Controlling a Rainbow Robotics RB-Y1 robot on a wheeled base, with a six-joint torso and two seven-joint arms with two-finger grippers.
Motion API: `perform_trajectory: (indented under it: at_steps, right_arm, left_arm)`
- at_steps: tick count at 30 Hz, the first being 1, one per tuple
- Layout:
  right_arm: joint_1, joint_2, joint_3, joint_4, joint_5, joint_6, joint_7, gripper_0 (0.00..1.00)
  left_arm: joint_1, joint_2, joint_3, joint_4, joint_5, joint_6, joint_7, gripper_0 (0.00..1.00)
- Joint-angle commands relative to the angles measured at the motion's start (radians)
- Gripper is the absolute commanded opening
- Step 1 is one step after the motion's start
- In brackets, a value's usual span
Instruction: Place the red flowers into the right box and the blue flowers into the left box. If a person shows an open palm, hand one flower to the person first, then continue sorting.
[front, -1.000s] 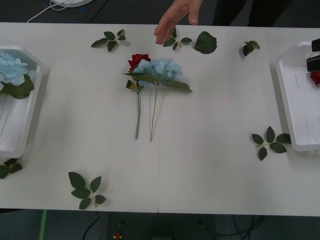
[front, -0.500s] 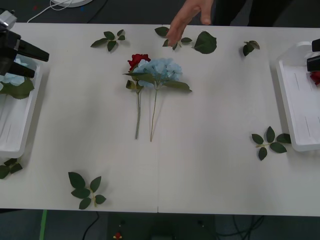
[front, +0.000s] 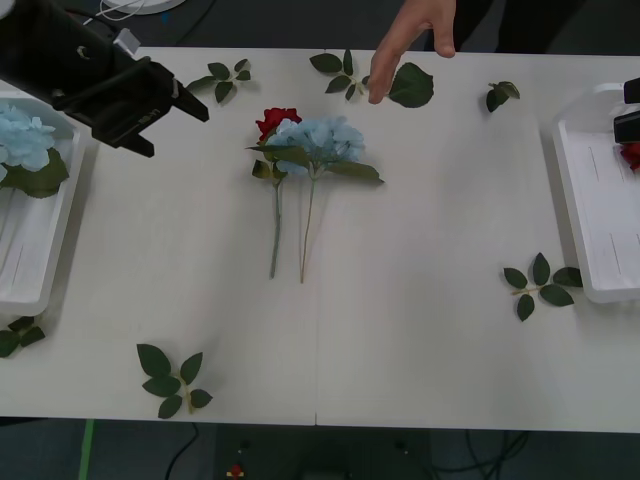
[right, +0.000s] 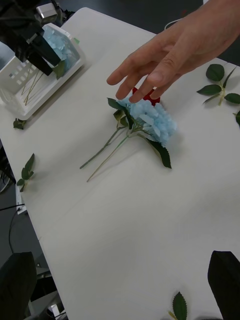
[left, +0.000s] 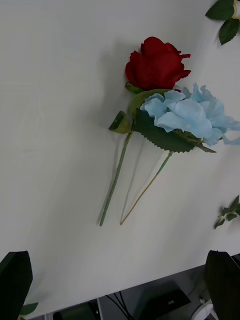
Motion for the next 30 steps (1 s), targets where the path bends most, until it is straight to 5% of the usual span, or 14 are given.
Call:
perform_trajectory:
  at_steps: [1, 7, 17, 30]
  right_arm:
    - [0.010, -0.016, -0.027, -0.002, -0.012, -0.009, 0.035, 1.00]
    - [0.010, -0.016, -0.027, -0.002, -0.012, -0.009, 0.035, 1.00]
    - [0.010, -0.016, -0.027, -0.002, -0.012, -0.009, 0.035, 1.00]
    - [0.010, -0.016, -0.027, -0.002, -0.012, -0.009, 0.035, 1.00]
  left_arm:
    - [-0.049, -0.063, -0.081, -0.059, -0.086, -0.117, 0.128, 1.00]
    - [-0.061, -0.086, -0.296, -0.078, -0.186, -0.350, 0.305, 1.00]
    - [-0.063, -0.096, -0.489, -0.078, -0.221, -0.522, 0.495, 1.00]
    - [-0.290, -0.236, -0.767, 0.146, -0.256, -0.546, 0.481, 1.00]
